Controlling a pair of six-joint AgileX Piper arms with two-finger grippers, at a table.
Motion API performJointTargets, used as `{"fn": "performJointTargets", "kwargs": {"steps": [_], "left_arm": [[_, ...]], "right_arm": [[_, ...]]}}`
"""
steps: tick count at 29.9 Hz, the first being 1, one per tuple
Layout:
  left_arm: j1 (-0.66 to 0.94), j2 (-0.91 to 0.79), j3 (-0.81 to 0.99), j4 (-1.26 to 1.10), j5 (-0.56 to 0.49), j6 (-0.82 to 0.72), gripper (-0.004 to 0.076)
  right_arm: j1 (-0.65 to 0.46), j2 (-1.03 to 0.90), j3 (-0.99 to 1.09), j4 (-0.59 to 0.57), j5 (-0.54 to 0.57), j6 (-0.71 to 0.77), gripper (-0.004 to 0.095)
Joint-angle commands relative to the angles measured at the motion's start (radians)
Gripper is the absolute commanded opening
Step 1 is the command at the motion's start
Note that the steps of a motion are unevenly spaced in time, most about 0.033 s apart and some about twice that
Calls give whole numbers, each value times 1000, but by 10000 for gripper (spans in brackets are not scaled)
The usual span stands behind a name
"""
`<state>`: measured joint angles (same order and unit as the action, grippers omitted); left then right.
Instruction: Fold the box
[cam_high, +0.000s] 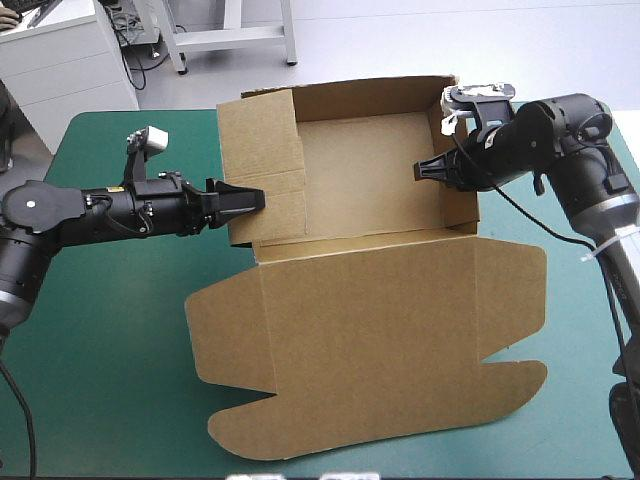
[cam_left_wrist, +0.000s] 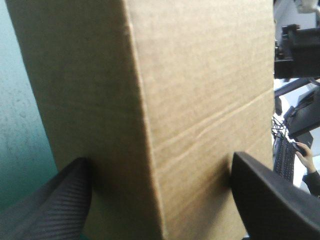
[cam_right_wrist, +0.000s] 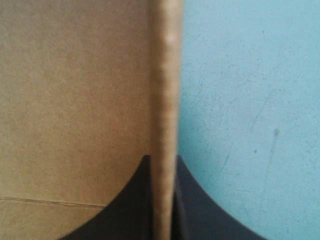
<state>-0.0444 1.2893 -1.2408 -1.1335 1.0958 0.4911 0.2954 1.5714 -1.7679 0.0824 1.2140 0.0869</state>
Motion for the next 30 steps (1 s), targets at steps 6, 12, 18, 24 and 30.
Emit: {"fn": "performJointTargets", "kwargs": {"steps": [6, 12, 18, 24, 30], "left_arm": [[-122, -26, -36, 164, -165, -184, 543], [-161, -26, -36, 312, -228, -299, 512], [-161, -26, -36, 361, -246, -320, 497], [-161, -26, -42, 429, -287, -369, 497], [-161, -26, -88, 502, -298, -419, 497]], "right_arm": [[81, -38, -32, -33, -50, 44, -16], [229, -38, -32, -252, -67, 163, -16], [320, -38, -32, -335, -91, 226, -16], [350, -44, -32, -363, -89, 239, -16], [359, -70, -33, -376, -89, 247, -16]]}}
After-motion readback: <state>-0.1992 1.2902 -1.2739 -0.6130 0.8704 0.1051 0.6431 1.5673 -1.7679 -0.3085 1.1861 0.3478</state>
